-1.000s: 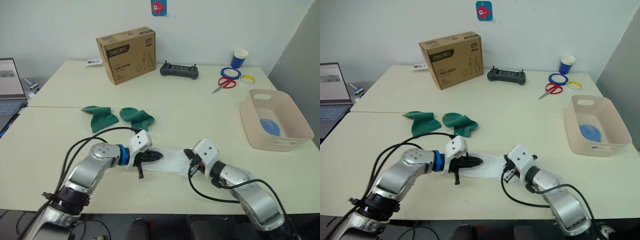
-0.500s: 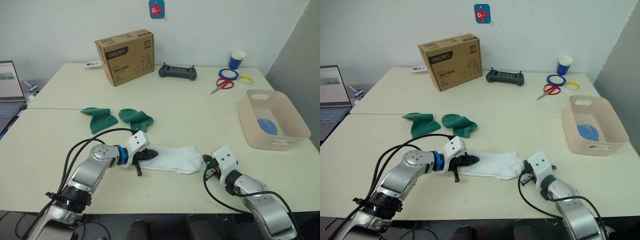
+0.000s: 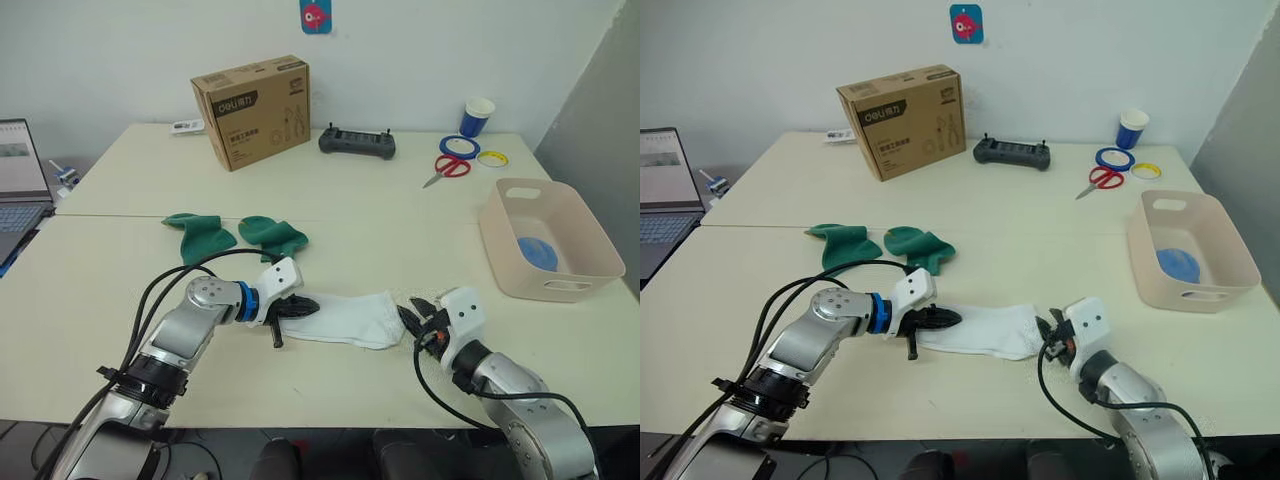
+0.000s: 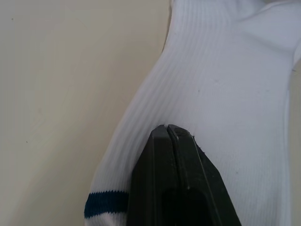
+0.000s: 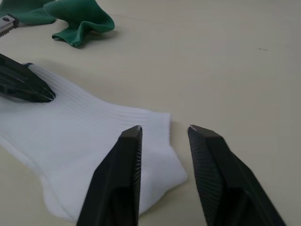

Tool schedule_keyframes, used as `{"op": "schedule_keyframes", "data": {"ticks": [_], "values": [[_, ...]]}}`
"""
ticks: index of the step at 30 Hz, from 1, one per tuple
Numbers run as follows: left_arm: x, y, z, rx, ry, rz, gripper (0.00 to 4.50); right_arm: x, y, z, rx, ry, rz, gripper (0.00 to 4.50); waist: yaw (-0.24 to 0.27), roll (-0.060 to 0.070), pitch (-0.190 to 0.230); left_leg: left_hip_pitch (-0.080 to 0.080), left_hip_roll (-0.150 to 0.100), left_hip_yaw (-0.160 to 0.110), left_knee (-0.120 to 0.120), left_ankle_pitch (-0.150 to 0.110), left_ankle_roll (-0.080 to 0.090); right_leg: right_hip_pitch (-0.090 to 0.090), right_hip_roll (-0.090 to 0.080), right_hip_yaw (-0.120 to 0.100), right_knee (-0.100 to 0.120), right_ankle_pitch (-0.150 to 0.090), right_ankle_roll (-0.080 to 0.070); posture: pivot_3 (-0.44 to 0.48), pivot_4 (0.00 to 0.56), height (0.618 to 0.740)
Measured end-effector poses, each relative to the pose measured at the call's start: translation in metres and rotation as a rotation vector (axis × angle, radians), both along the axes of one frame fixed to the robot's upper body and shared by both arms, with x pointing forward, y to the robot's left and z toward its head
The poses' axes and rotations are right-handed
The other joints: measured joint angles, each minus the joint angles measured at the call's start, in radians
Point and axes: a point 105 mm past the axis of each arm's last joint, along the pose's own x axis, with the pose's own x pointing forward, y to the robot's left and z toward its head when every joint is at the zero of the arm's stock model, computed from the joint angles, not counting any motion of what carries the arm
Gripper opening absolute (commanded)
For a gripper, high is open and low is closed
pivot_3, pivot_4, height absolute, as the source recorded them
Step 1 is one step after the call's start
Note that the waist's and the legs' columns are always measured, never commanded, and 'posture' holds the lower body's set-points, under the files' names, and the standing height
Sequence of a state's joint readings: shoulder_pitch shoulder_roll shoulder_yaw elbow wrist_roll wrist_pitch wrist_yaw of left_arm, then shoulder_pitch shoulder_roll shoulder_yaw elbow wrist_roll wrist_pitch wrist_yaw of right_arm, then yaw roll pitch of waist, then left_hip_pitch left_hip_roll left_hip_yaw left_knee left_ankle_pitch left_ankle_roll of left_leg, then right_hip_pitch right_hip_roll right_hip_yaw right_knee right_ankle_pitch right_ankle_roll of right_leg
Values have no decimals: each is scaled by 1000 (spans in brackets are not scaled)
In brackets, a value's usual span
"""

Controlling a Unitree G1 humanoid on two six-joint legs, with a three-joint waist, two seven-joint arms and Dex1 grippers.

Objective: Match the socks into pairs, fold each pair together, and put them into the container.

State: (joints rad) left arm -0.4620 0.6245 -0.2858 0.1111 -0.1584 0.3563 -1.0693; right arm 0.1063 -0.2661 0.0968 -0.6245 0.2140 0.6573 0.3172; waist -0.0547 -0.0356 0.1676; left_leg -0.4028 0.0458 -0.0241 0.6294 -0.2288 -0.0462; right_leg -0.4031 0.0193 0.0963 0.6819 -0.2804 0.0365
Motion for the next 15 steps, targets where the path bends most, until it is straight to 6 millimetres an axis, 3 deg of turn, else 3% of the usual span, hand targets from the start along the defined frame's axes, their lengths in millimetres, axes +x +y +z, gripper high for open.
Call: {"op": "schedule_keyframes", "data": {"ticks": [3,7,10,13,15], "values": [[-3,0,-3,-2,0,-6,0,1,-2,-9,-11,42,-21,3725,-2,0,0,1,0,1,0,0,0,1,0,1,0,0,0,0,150,723],[-7,-1,-4,-6,0,-11,0,1,-3,-28,-47,117,-48,3725,-1,0,-1,1,0,1,0,0,0,1,0,0,0,0,0,0,150,723],[-8,0,-4,-4,0,-11,0,2,0,-31,-64,129,-48,3725,-2,0,-2,1,0,1,0,0,0,1,0,1,0,0,0,0,150,723],[-10,0,-6,-5,2,-13,0,2,7,-32,-71,137,-25,3144,-3,0,-3,3,0,1,0,0,0,2,0,0,0,0,0,0,150,723],[-11,0,-6,-6,3,-13,0,1,12,-33,-71,143,-6,2488,-3,0,-3,3,0,0,0,0,0,3,0,0,0,0,0,0,150,723]]}}
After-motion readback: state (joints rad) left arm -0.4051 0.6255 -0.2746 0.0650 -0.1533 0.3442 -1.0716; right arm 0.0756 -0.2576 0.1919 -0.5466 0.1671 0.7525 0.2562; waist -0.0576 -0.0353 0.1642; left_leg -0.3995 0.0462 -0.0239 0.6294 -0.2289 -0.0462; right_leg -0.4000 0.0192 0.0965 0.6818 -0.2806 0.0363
